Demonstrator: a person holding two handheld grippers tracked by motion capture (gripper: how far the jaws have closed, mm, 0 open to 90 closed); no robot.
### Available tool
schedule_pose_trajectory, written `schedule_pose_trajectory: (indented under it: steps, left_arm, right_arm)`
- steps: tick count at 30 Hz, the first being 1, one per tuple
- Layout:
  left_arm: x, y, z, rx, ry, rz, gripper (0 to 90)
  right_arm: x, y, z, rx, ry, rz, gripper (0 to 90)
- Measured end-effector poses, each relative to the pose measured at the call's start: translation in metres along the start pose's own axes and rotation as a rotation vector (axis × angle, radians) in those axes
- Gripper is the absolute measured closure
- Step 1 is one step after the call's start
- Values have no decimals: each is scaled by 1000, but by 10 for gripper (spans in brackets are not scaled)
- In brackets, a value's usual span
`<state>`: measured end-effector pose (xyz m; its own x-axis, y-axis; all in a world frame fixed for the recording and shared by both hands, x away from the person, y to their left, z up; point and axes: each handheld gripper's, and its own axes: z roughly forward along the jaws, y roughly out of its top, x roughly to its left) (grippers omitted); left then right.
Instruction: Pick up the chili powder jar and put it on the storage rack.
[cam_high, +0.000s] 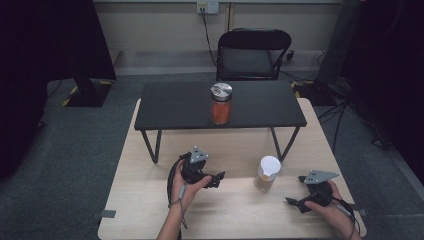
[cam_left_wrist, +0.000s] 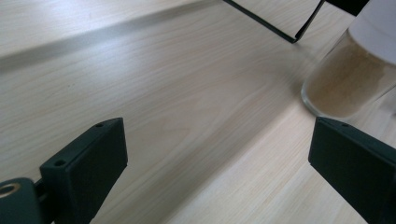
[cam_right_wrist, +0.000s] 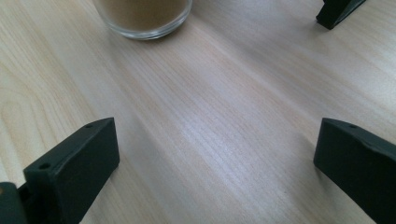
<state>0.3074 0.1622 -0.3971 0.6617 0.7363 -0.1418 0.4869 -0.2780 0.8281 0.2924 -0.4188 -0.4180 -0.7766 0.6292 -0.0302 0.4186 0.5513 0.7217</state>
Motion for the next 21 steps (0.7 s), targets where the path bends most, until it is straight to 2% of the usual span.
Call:
schedule_pose_trajectory:
  steps: [18, 21]
  left_arm:
    - [1, -20, -1, 29, 29, -14, 40]
    - [2, -25, -2, 28, 27, -26, 40]
  right_arm:
    - [0, 0, 0, 0, 0, 0, 0]
    - [0, 0, 0, 0, 0, 0, 0]
